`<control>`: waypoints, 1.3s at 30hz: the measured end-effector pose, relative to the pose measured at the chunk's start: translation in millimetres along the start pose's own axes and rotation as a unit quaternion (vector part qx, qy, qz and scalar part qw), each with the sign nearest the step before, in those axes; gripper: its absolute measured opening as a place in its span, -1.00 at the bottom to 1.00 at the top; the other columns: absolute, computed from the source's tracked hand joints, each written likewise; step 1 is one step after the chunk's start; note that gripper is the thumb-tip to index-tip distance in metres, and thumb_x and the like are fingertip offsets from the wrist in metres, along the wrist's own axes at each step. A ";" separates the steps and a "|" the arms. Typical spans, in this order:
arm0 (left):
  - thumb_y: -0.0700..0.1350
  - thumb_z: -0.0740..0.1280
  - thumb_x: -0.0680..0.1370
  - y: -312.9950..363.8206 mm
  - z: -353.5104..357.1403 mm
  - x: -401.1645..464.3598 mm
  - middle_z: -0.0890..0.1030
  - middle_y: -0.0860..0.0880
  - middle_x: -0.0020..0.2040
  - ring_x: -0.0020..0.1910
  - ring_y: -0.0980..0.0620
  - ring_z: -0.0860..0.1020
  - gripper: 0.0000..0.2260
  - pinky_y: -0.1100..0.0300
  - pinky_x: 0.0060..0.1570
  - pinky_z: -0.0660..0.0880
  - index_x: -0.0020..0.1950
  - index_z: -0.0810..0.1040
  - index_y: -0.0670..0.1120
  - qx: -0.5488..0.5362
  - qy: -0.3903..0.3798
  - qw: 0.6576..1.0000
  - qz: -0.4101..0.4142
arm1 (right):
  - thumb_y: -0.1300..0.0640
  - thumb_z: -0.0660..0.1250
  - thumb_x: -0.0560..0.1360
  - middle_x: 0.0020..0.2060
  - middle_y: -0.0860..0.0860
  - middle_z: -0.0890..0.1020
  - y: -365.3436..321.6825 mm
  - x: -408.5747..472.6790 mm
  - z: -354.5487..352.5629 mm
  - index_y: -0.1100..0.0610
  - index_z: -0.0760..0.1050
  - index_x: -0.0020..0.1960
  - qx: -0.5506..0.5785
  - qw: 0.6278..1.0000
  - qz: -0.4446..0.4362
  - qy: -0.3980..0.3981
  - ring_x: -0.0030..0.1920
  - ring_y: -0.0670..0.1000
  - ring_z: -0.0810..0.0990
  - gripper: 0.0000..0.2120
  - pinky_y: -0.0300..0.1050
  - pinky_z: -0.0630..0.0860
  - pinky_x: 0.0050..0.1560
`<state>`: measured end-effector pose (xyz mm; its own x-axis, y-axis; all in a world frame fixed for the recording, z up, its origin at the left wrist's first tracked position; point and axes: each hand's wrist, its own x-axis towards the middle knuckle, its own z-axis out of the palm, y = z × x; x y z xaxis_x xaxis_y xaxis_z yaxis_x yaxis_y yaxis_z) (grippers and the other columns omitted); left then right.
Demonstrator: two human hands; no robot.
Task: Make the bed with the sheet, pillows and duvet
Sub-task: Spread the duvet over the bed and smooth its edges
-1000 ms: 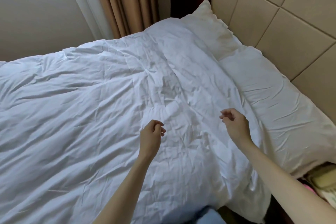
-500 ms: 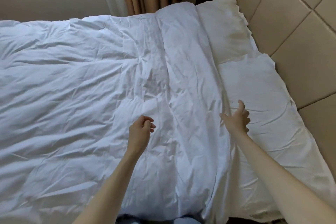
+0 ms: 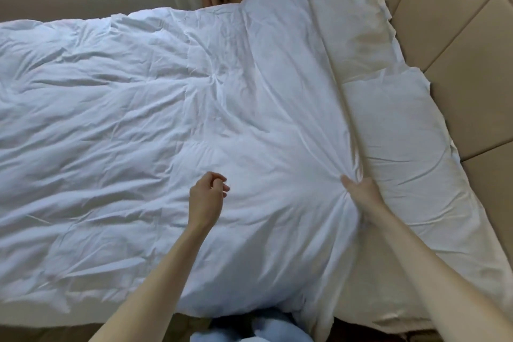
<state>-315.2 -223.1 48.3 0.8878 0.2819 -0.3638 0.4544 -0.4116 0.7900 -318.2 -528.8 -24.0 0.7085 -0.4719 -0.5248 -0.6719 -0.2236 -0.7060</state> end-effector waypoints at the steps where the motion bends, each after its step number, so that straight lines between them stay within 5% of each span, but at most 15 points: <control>1: -0.27 0.13 0.56 6.6 4.8 -0.2 0.63 -0.07 -0.23 -0.24 -0.01 0.59 -0.79 0.20 -0.20 0.49 -0.07 0.56 -0.16 0.008 -0.011 1.000 0.012 | 0.07 0.37 0.52 0.11 0.32 0.60 0.5 -0.1 -11.4 0.47 0.50 0.18 -0.010 1.000 -0.003 0.009 0.17 0.21 0.58 -0.54 -0.06 0.46 0.07; 6: -0.25 0.13 0.55 53.5 20.4 7.1 0.63 -0.04 -0.23 -0.24 0.03 0.60 -0.78 0.22 -0.21 0.50 -0.05 0.57 -0.13 0.030 -0.039 0.994 0.099 | 0.06 0.40 0.50 -0.02 0.33 0.63 -12.4 -5.2 -35.4 0.46 0.54 0.04 0.003 0.998 -0.059 0.021 0.01 0.22 0.64 -0.58 0.05 0.54 0.00; 11: -0.24 0.13 0.55 63.6 22.9 15.4 0.64 -0.03 -0.23 -0.23 0.03 0.60 -0.78 0.15 -0.16 0.50 -0.05 0.57 -0.11 0.031 -0.028 0.993 0.112 | -0.03 0.41 0.47 -0.04 0.29 0.62 15.9 2.1 -43.3 0.38 0.53 0.03 -0.052 0.996 -0.008 0.072 0.00 0.26 0.59 -0.56 0.05 0.50 -0.03; 15: -0.23 0.12 0.58 51.8 35.8 16.4 0.62 0.00 -0.23 -0.23 0.04 0.59 -0.78 0.16 -0.15 0.50 -0.02 0.57 -0.13 0.046 -0.060 0.993 0.094 | -0.09 0.41 0.45 0.20 0.24 0.55 48.7 3.8 -35.8 0.33 0.45 0.28 -0.071 0.995 0.066 0.013 0.19 0.23 0.53 -0.41 -0.02 0.47 0.11; 20: -0.24 0.12 0.58 43.5 51.2 13.7 0.62 0.00 -0.24 -0.23 0.06 0.59 -0.78 0.20 -0.16 0.51 -0.01 0.57 -0.15 0.041 -0.079 0.993 0.079 | -0.33 0.56 0.10 0.12 0.10 0.63 74.1 -17.3 -25.0 0.25 0.51 0.24 -0.070 0.985 0.119 -0.108 0.09 0.10 0.61 -0.08 -0.09 0.54 0.04; 23: -0.25 0.12 0.59 35.1 53.9 9.6 0.61 0.01 -0.25 -0.25 0.09 0.58 -0.78 0.23 -0.16 0.51 0.00 0.56 -0.16 0.040 -0.085 0.993 0.076 | 0.11 0.58 0.29 -0.02 0.11 0.68 83.1 -35.7 -14.4 0.28 0.59 0.10 -0.075 0.972 0.132 -0.178 -0.04 0.07 0.65 -0.56 -0.03 0.59 0.02; 25: -0.26 0.11 0.58 29.4 53.0 7.0 0.61 0.00 -0.25 -0.25 0.09 0.58 -0.78 0.25 -0.18 0.50 -0.01 0.56 -0.17 0.035 -0.086 0.993 0.073 | 0.28 0.45 0.34 0.02 0.19 0.65 87.3 -41.3 -5.3 0.34 0.55 0.15 -0.101 0.972 0.133 -0.162 0.00 0.13 0.63 -0.61 0.02 0.57 0.02; 30: -0.26 0.11 0.57 14.4 41.2 -0.5 0.62 -0.02 -0.22 -0.24 0.06 0.58 -0.78 0.14 -0.11 0.53 -0.03 0.55 -0.16 0.029 -0.095 0.992 0.073 | 0.20 0.23 0.51 0.27 0.27 0.48 75.2 -59.8 -4.3 0.32 0.38 0.32 -0.208 0.966 0.110 -0.103 0.25 0.24 0.48 -0.59 -0.05 0.44 0.13; 36: -0.26 0.11 0.56 -6.0 14.6 -13.0 0.62 -0.03 -0.22 -0.23 0.05 0.59 -0.78 0.26 -0.21 0.48 -0.04 0.56 -0.14 0.032 -0.108 0.990 0.089 | 0.31 0.18 0.46 0.05 0.30 0.55 64.4 -94.2 -23.9 0.32 0.46 0.04 -0.239 0.970 0.034 -0.017 0.04 0.27 0.54 -0.81 -0.07 0.43 -0.09; 39: -0.26 0.11 0.56 -23.3 1.3 -22.4 0.63 -0.03 -0.23 -0.23 0.03 0.59 -0.77 0.21 -0.17 0.49 -0.05 0.56 -0.13 0.036 -0.126 0.987 0.090 | 0.31 0.20 0.45 0.09 0.30 0.55 69.4 -113.1 -17.5 0.31 0.47 0.09 -0.213 0.976 0.035 0.035 0.11 0.29 0.52 -0.78 -0.11 0.36 -0.09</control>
<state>-345.6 -220.9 37.4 0.9406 -0.0212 -0.3389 0.2841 -0.4977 0.8195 -448.7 -505.9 -5.4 0.6507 -0.5522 -0.5212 -0.7578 -0.5157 -0.3997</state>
